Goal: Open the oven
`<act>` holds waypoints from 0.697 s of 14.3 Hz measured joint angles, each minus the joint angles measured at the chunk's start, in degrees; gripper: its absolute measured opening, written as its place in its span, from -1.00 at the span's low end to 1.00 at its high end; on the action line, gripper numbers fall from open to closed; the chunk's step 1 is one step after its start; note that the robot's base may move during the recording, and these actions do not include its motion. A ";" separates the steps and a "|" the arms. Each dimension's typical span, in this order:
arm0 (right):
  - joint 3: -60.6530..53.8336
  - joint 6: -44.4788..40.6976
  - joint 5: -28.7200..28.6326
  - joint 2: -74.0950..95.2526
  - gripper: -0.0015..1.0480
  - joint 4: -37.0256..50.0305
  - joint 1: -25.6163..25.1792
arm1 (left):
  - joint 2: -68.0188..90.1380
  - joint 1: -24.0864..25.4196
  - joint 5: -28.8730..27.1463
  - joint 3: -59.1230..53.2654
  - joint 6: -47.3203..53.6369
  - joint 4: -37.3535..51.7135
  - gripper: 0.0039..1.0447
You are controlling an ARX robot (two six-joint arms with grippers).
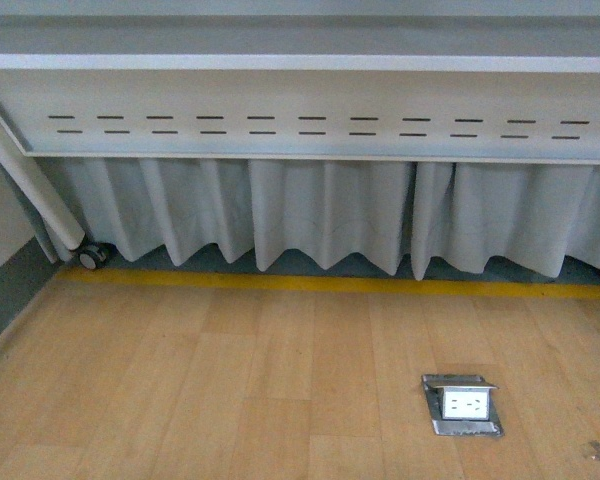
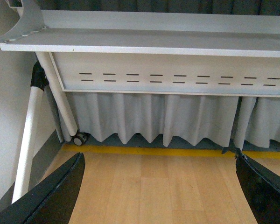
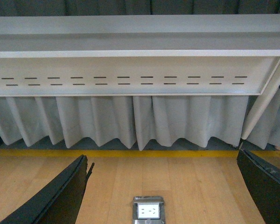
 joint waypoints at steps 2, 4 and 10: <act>0.00 0.00 0.00 -0.02 0.87 0.00 0.00 | 0.00 0.00 0.00 0.00 0.00 0.02 0.88; 0.00 0.00 0.00 -0.02 0.87 0.00 0.00 | 0.00 0.00 0.00 0.00 0.02 0.02 0.88; 0.00 0.00 0.00 0.00 0.87 0.00 0.00 | 0.00 0.00 0.00 0.00 0.02 0.02 0.88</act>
